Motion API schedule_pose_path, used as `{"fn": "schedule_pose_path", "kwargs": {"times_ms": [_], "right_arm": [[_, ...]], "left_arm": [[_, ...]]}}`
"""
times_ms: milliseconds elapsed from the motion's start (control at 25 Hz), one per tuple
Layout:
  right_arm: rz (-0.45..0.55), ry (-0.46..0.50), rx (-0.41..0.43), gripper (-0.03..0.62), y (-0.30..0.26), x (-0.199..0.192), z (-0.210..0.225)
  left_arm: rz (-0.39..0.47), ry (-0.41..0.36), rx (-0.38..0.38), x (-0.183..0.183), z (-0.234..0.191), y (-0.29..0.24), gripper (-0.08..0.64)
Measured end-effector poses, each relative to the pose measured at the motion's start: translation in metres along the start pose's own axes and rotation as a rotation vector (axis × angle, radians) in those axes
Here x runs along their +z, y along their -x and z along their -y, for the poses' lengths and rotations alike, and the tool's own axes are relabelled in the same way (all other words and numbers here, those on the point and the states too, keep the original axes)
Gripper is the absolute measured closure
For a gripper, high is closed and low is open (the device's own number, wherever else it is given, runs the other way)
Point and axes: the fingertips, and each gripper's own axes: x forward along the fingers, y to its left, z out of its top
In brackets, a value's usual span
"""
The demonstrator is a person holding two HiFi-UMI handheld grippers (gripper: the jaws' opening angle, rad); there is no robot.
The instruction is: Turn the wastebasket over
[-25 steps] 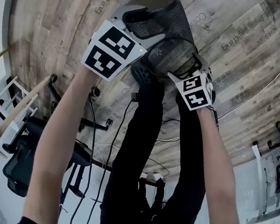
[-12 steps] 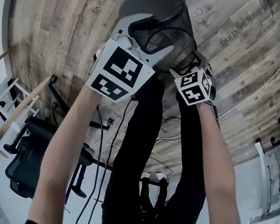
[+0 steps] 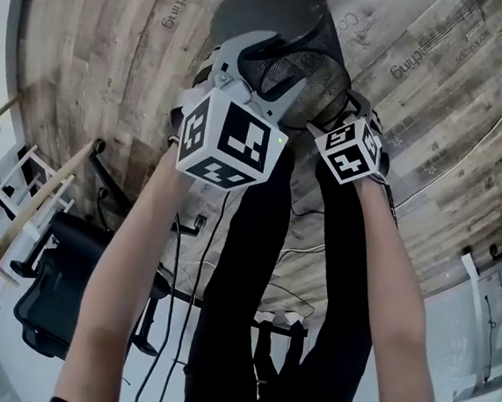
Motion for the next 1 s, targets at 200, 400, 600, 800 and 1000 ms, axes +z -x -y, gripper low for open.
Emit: {"fn": "schedule_pose_path", "kwargs": {"times_ms": [200,400,600,800,1000], "right_arm": [[0.009,-0.04,-0.017,0.146,0.002,-0.004,0.004],[0.043,-0.089,-0.04,0.146,0.01,-0.006,0.013],[0.07,-0.12,-0.063,0.147,0.02,-0.005,0.025],[0.13,-0.135,-0.092,0.147,0.047,0.006,0.039],[0.225,-0.162,-0.119,0.147,0.093,0.018,0.065]], "left_arm": [[-0.011,-0.083,0.124,0.0,-0.004,-0.004,0.351],[-0.008,-0.093,0.17,0.0,-0.006,-0.004,0.351],[-0.004,-0.13,0.166,-0.001,0.007,-0.003,0.351],[-0.013,-0.17,0.163,-0.002,0.026,-0.003,0.351],[-0.007,-0.16,0.171,0.0,0.046,-0.003,0.365]]}}
